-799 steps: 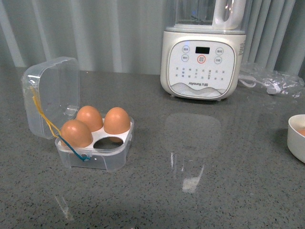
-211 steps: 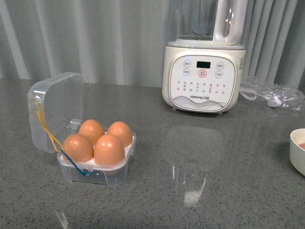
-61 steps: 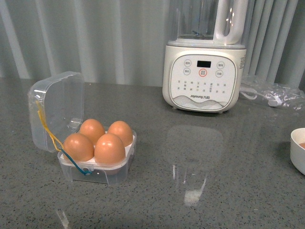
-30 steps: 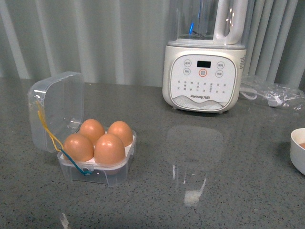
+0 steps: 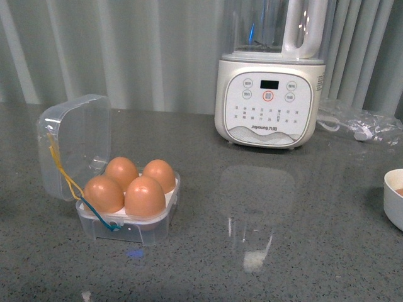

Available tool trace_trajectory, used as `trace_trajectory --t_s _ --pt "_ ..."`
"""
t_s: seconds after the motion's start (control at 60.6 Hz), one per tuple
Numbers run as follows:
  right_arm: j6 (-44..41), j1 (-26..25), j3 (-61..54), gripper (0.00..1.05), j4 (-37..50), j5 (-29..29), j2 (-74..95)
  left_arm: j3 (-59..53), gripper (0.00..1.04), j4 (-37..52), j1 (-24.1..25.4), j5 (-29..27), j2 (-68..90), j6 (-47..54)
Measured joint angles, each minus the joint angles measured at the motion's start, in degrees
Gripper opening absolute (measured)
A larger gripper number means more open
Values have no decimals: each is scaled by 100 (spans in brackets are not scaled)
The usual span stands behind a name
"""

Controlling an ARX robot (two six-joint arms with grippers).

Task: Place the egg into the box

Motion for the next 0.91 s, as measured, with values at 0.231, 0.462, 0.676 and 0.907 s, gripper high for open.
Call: trace_trajectory --t_s 0.231,0.462,0.676,0.907 --pt "0 0 0 98 0 0 0 363 98 -4 -306 55 374 -251" --pt "0 0 0 98 0 0 0 568 98 -57 -498 157 595 -570" --pt "0 2 0 98 0 0 0 584 98 -15 -824 136 636 -837" --pt "0 0 0 98 0 0 0 378 98 157 -1401 -52 581 -979"
